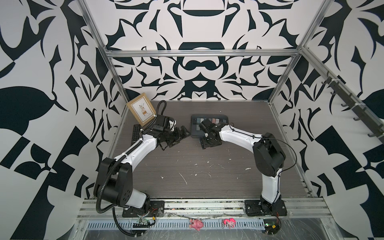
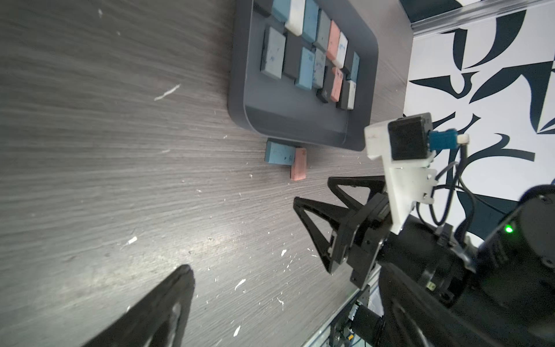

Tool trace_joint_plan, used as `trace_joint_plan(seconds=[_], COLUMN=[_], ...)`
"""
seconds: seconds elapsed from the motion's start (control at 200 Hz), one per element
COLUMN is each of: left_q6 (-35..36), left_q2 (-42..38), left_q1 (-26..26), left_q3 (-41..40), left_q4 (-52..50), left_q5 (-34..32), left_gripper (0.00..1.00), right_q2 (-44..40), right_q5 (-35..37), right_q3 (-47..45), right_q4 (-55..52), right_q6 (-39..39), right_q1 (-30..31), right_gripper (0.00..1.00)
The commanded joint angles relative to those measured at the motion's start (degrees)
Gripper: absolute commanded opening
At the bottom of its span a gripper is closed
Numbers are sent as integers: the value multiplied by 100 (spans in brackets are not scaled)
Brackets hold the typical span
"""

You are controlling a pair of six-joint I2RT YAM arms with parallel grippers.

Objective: Put the eraser in the storage box
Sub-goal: Pick up the eraser from the center of the board.

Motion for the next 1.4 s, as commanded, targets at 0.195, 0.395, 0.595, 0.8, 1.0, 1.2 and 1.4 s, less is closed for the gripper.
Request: trace_joint_plan(seconds=[0.195, 0.395, 0.595, 0.8, 1.0, 1.2, 1.4], left_q6=[-295, -440, -413, -404, -377, -377, -406], left_q2=[-197, -51, 27, 18, -27, -5, 30], left_q1=[6, 6, 6, 6, 6, 6, 6], left_q3=[-180, -227, -180, -205, -216, -219, -208], left_q4=[474, 628, 616, 598, 559, 545, 545], left_q5=[203, 272, 295, 313, 309, 279, 282], left_gripper=[99, 99, 99, 99, 99, 99, 99], right_q2=[336, 635, 745, 865, 887, 878, 872], right_q5=[168, 232, 151, 171, 230, 213, 204], right_q3=[210, 374, 474, 525, 474, 393, 325], right_q4=[19, -9, 36, 55, 53, 99, 116], right_q6=[125, 112, 126, 146, 155, 155, 166], right_q1=[-26, -78, -153, -153, -269, -403, -415], right_gripper=[75, 75, 70, 60, 53, 45, 32])
